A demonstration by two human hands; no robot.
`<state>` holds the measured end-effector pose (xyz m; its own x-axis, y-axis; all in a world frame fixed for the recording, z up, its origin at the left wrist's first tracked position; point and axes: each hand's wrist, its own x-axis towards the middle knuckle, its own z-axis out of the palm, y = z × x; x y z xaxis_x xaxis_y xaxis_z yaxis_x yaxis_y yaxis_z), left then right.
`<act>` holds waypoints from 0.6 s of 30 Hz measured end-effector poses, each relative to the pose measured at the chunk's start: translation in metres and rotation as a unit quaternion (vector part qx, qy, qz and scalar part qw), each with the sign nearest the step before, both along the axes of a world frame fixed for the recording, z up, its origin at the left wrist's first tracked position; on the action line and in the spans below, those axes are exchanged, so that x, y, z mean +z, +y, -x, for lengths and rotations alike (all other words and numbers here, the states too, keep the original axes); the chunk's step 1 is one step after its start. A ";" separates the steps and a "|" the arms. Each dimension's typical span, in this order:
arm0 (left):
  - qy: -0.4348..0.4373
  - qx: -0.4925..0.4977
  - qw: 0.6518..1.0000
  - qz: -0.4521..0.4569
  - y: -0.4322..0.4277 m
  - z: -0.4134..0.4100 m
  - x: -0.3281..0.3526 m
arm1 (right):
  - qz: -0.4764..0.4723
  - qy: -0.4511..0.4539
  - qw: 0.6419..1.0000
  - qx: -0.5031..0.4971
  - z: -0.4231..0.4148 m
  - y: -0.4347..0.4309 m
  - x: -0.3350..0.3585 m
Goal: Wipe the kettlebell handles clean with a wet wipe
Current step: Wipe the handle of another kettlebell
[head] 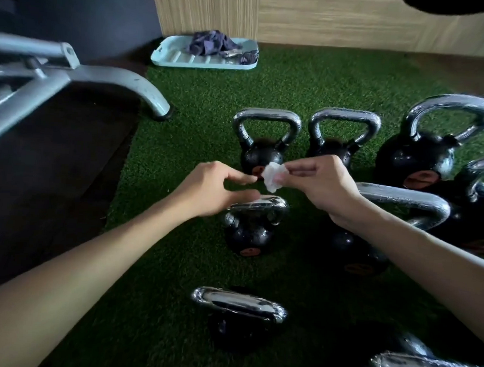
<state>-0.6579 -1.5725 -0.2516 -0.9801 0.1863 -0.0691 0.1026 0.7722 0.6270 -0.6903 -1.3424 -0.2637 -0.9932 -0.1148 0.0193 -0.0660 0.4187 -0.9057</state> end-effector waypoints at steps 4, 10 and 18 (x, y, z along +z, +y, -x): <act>0.061 -0.068 0.957 0.274 0.003 0.005 0.006 | -0.007 -0.024 0.995 -0.095 -0.012 0.017 -0.011; 0.121 0.001 0.941 0.316 0.004 -0.011 -0.011 | -0.020 -0.047 0.985 -0.165 -0.026 0.018 -0.025; 0.036 0.118 0.968 0.219 0.000 -0.017 -0.021 | 0.017 -0.149 0.970 -0.192 -0.013 -0.025 -0.061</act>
<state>-0.6414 -1.5730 -0.2727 -0.9969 -0.0761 -0.0208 -0.0789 0.9696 0.2315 -0.6774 -1.3672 -0.3249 -0.9246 0.2601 -0.2783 0.3560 0.3303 -0.8742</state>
